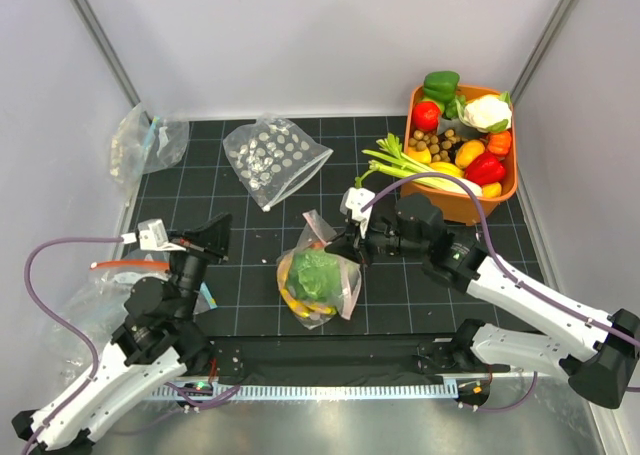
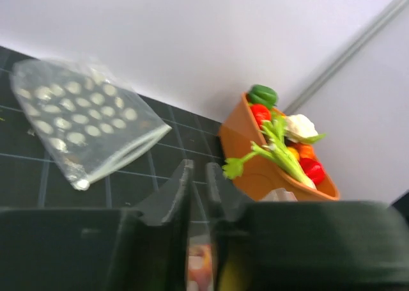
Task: Place the food in the zip-top bag and seal the zipper
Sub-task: Zip the zipper food storage bag at the center of the board.
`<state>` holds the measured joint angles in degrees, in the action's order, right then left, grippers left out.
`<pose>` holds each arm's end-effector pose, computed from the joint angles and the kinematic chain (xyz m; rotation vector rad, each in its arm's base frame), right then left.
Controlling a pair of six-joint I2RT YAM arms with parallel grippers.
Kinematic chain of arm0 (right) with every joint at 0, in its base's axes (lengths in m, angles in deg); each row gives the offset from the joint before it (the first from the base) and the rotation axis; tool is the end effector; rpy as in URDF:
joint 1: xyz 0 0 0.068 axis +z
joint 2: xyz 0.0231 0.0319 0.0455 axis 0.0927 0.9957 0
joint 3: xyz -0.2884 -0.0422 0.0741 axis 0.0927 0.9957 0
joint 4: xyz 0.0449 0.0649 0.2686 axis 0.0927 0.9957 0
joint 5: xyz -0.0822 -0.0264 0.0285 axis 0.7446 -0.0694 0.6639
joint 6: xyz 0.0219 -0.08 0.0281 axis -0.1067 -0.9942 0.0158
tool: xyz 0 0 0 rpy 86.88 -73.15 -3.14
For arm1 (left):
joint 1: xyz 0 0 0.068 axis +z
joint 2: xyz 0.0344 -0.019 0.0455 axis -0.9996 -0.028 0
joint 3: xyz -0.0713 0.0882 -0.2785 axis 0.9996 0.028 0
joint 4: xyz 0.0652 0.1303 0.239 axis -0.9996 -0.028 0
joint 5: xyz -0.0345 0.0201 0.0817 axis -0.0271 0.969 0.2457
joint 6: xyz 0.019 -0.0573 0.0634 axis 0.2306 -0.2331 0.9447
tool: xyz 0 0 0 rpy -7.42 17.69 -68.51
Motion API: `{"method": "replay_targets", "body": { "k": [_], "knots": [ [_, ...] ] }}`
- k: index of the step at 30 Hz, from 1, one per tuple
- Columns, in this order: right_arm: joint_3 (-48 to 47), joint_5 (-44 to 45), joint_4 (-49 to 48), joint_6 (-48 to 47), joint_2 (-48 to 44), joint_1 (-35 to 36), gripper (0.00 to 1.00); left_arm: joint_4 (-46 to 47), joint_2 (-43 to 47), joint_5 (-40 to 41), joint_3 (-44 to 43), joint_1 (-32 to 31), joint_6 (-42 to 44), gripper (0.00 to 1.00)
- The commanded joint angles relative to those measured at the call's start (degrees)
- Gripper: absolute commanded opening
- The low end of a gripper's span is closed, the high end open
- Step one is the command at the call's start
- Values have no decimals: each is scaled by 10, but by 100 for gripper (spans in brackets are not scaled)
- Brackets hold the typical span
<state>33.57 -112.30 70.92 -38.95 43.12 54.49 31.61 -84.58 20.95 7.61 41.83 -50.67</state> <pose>0.1556 0.2274 0.3453 -1.1609 1.5301 0.8787 0.1081 -0.0513 0.3325 -0.3384 1.3501 -0.7555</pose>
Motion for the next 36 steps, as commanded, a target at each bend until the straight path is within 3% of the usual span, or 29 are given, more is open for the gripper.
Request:
{"method": "replay_targets", "body": {
  "k": [1, 3, 4, 7, 10, 19, 27, 36],
  "knots": [
    [-5, -15, -15, 0, 1, 1, 1, 48, -36, -63, -9, 1, 32, 23],
    [-6, -25, -15, 2, 1, 1, 1, 77, -86, -128, -16, 1, 55, 47],
    [-7, -28, -15, 1, -1, 1, 1, 85, -102, -186, -27, 1, 60, 65],
    [-6, -36, -13, 0, -7, 1, 1, 96, -159, -250, -49, 1, 61, 82],
    [-5, -36, -14, 0, -10, 1, 1, 81, -199, -269, -77, 1, 40, 89],
    [-10, -17, -14, 3, 2, 1, 1, 24, -254, -255, -134, 0, -120, 86],
    [-15, 11, -18, 11, 15, 1, 1, -72, -284, -182, -163, -1, -237, 73],
    [-16, 34, -26, 22, 26, 1, 1, -103, -363, -125, -197, -42, -258, 71]
  ]
}}
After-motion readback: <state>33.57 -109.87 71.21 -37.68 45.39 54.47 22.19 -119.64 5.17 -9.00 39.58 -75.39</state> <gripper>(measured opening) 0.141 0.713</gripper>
